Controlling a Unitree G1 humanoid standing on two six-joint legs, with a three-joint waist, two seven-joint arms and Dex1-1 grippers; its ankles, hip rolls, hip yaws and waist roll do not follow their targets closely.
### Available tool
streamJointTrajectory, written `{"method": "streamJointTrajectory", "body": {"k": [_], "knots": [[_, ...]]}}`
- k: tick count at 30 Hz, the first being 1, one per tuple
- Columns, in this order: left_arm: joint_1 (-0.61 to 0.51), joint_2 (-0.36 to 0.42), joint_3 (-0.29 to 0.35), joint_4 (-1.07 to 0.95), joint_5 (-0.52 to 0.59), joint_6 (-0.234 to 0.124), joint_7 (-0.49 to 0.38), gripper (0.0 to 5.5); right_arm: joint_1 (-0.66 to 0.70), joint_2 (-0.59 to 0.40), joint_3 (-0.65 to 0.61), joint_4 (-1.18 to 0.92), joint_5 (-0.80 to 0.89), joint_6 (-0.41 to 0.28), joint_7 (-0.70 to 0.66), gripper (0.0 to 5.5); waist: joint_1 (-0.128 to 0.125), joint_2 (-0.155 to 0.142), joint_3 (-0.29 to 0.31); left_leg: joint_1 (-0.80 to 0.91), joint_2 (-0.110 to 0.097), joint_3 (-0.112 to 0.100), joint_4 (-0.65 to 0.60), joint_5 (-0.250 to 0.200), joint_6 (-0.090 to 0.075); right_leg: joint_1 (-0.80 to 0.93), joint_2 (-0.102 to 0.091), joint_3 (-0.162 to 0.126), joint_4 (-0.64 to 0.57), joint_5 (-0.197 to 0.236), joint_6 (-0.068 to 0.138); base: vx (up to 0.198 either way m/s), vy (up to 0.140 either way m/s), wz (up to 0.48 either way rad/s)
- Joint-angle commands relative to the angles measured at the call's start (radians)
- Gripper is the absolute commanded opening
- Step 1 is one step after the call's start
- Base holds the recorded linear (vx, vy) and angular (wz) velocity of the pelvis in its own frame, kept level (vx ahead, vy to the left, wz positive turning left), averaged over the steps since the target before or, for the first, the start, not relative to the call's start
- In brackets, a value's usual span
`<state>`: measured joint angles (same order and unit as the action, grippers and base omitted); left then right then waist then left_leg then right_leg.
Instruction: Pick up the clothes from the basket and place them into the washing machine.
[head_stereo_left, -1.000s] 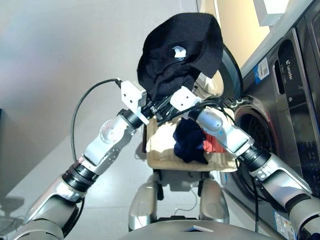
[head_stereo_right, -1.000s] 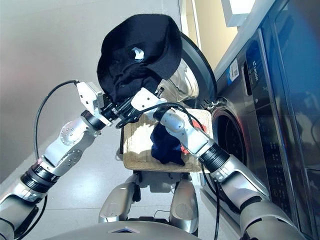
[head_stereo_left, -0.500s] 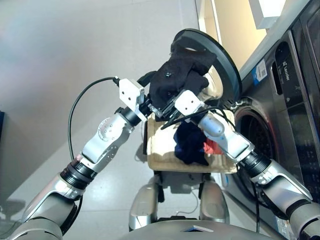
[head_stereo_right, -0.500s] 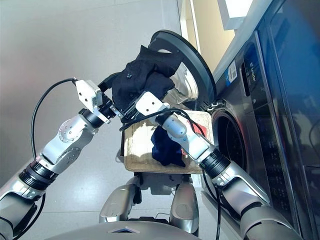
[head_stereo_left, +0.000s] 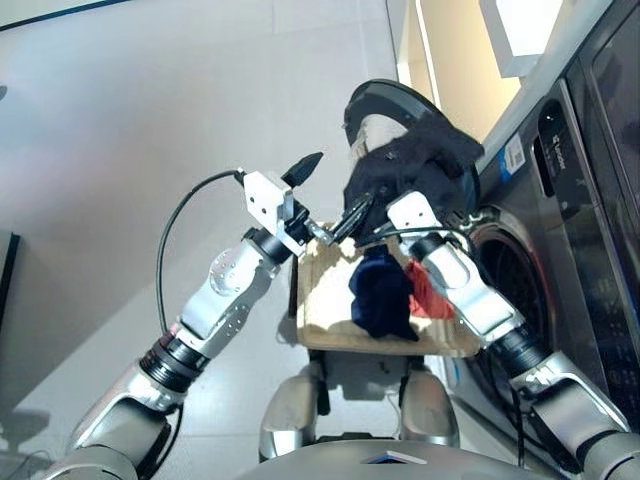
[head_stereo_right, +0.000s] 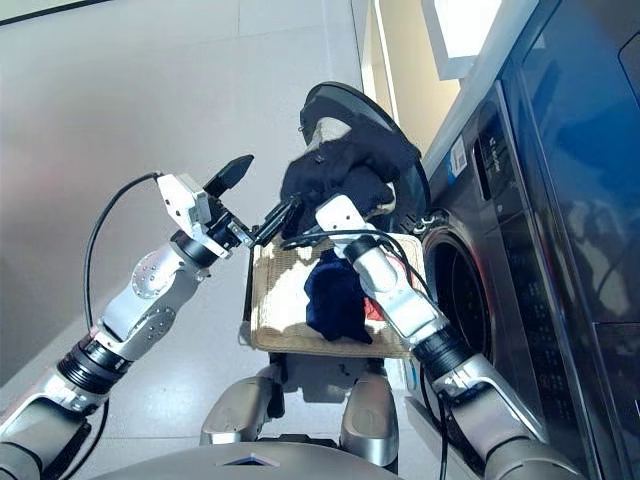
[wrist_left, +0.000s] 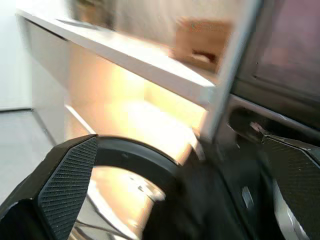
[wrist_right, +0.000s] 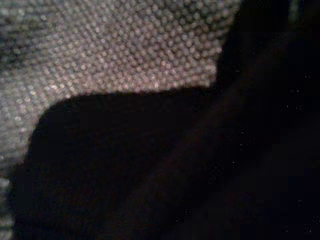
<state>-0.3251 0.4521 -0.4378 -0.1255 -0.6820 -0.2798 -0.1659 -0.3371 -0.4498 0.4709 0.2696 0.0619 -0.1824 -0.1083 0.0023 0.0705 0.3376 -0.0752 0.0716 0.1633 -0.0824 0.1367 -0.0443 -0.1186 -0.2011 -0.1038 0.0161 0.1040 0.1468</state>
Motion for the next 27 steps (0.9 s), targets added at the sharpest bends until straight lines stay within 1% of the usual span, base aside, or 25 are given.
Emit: {"method": "streamJointTrajectory", "body": {"k": [1,4,7,9,10,11,12,13,14,15,16,17,18,19,20,22,23,25,26,27], "knots": [[0.015,-0.009,0.053,-0.048,0.045,-0.097,0.032,5.5,0.021,0.076,-0.042,-0.029,0.008,-0.111,-0.031,0.0,0.018,-0.082,-0.062,0.072,0.008,0.009,0.028,-0.096,-0.043,-0.008,-0.051,0.015,0.045,-0.009,0.053,0.0,0.0,0.0],[0.031,-0.01,0.068,-0.061,0.037,-0.093,0.028,5.5,0.06,0.078,-0.056,-0.011,0.024,-0.108,-0.026,0.0,0.015,-0.084,-0.066,0.075,0.008,0.011,0.03,-0.1,-0.041,-0.006,-0.05,0.017,0.047,-0.011,0.053,0.0,0.0,0.0],[0.044,-0.02,0.082,-0.077,0.021,-0.098,0.031,5.5,0.1,0.079,-0.069,0.041,0.029,-0.11,-0.027,0.0,0.01,-0.087,-0.067,0.083,0.01,0.014,0.036,-0.107,-0.039,0.0,-0.047,0.02,0.052,-0.019,0.052,0.0,0.0,0.0],[0.05,-0.034,0.089,-0.081,0.02,-0.107,0.043,5.5,0.12,0.087,-0.074,0.073,0.035,-0.112,-0.031,0.0,0.01,-0.089,-0.065,0.087,0.013,0.015,0.047,-0.114,-0.04,0.003,-0.044,0.024,0.063,-0.028,0.05,0.0,0.0,0.0],[0.053,-0.046,0.095,-0.086,0.028,-0.118,0.06,5.5,0.128,0.094,-0.076,0.093,0.041,-0.115,-0.034,0.0,0.009,-0.091,-0.061,0.087,0.016,0.015,0.057,-0.119,-0.04,0.002,-0.042,0.026,0.073,-0.034,0.049,0.0,0.0,0.0],[0.054,-0.057,0.099,-0.084,0.033,-0.126,0.078,5.5,0.13,0.097,-0.08,0.109,0.043,-0.121,-0.046,0.0,0.009,-0.093,-0.055,0.084,0.019,0.013,0.071,-0.124,-0.041,-0.002,-0.039,0.029,0.089,-0.04,0.048,0.0,0.0,0.0],[0.054,-0.076,0.099,-0.081,0.04,-0.131,0.097,5.5,0.134,0.112,-0.083,0.127,0.081,-0.127,-0.038,0.0,0.008,-0.094,-0.042,0.073,0.023,0.008,0.098,-0.13,-0.042,-0.012,-0.036,0.032,0.113,-0.048,0.044,0.0,0.0,0.0],[0.054,-0.076,0.099,-0.081,0.041,-0.131,0.097,5.5,0.133,0.112,-0.084,0.128,0.082,-0.127,-0.037,0.0,0.008,-0.094,-0.042,0.07,0.024,0.008,0.101,-0.132,-0.042,-0.014,-0.036,0.032,0.116,-0.05,0.043,-0.08,-0.035,-0.01],[0.049,-0.085,0.106,-0.065,0.085,-0.143,0.151,5.5,0.141,0.135,-0.102,0.156,0.168,-0.126,-0.033,0.0,0.008,-0.098,-0.016,0.05,0.033,0.002,0.144,-0.141,-0.042,-0.036,-0.029,0.038,0.161,-0.062,0.04,-0.092,-0.037,0.006],[0.036,-0.089,0.112,-0.061,0.113,-0.154,0.197,5.5,0.138,0.14,-0.103,0.166,0.183,-0.133,-0.044,0.0,0.007,-0.099,0.003,0.031,0.038,-0.003,0.177,-0.15,-0.041,-0.053,-0.025,0.046,0.196,-0.072,0.036,-0.12,-0.048,0.01],[0.025,-0.096,0.11,-0.049,0.127,-0.165,0.229,5.5,0.13,0.141,-0.103,0.184,0.182,-0.14,-0.061,0.0,0.007,-0.1,0.015,0.014,0.042,-0.009,0.203,-0.156,-0.042,-0.066,-0.023,0.049,0.22,-0.08,0.035,-0.115,-0.038,-0.009],[0.009,-0.109,0.108,-0.03,0.161,-0.179,0.288,5.5,0.115,0.143,-0.101,0.201,0.168,-0.152,-0.095,0.0,0.007,-0.099,0.032,-0.011,0.048,-0.017,0.234,-0.163,-0.042,-0.084,-0.021,0.053,0.248,-0.089,0.032,-0.106,-0.036,0.012],[-0.001,-0.114,0.106,-0.014,0.192,-0.182,0.321,5.5,0.102,0.146,-0.102,0.218,0.165,-0.162,-0.115,0.0,0.006,-0.098,0.04,-0.036,0.051,-0.026,0.261,-0.169,-0.045,-0.099,-0.02,0.055,0.267,-0.095,0.03,-0.113,-0.043,0.015],[-0.015,-0.12,0.101,0.005,0.242,-0.188,0.374,5.5,0.087,0.149,-0.1,0.249,0.16,-0.171,-0.147,0.0,0.006,-0.097,0.05,-0.06,0.054,-0.034,0.286,-0.173,-0.047,-0.113,-0.019,0.056,0.283,-0.101,0.028,-0.083,-0.046,0.043],[-0.021,-0.131,0.089,0.025,0.261,-0.19,0.404,5.5,0.073,0.153,-0.098,0.284,0.159,-0.176,-0.16,0.0,0.005,-0.095,0.053,-0.081,0.057,-0.04,0.304,-0.177,-0.049,-0.127,-0.017,0.054,0.302,-0.108,0.027,-0.069,-0.047,0.087],[-0.034,-0.19,0.057,0.11,0.216,-0.199,0.439,5.5,0.042,0.172,-0.092,0.334,0.193,-0.185,-0.177,0.0,0.003,-0.091,0.052,-0.115,0.062,-0.052,0.338,-0.186,-0.051,-0.155,-0.013,0.054,0.335,-0.122,0.024,-0.034,-0.038,0.207],[-0.043,-0.205,0.047,0.156,0.218,-0.197,0.458,5.5,0.029,0.18,-0.098,0.357,0.209,-0.191,-0.187,0.0,0.002,-0.089,0.052,-0.128,0.064,-0.056,0.349,-0.189,-0.052,-0.169,-0.011,0.056,0.351,-0.127,0.023,-0.03,-0.03,0.24],[-0.057,-0.24,0.037,0.227,0.179,-0.203,0.482,5.5,-0.001,0.184,-0.103,0.397,0.221,-0.194,-0.214,0.0,0.005,-0.085,0.062,-0.162,0.062,-0.067,0.378,-0.198,-0.05,-0.209,-0.007,0.065,0.393,-0.139,0.02,-0.054,-0.02,0.166],[-0.059,-0.241,0.037,0.228,0.178,-0.204,0.482,5.5,-0.002,0.184,-0.103,0.398,0.221,-0.195,-0.214,0.0,0.005,-0.085,0.06,-0.167,0.062,-0.067,0.381,-0.199,-0.05,-0.213,-0.008,0.065,0.396,-0.14,0.02,-0.077,-0.025,0.063],[-0.062,-0.264,0.032,0.268,0.129,-0.207,0.483,5.5,-0.03,0.185,-0.117,0.431,0.225,-0.202,-0.246,0.0,0.006,-0.081,0.071,-0.199,0.058,-0.074,0.405,-0.205,-0.05,-0.241,-0.01,0.063,0.418,-0.143,0.017,-0.077,-0.028,0.003]]}}
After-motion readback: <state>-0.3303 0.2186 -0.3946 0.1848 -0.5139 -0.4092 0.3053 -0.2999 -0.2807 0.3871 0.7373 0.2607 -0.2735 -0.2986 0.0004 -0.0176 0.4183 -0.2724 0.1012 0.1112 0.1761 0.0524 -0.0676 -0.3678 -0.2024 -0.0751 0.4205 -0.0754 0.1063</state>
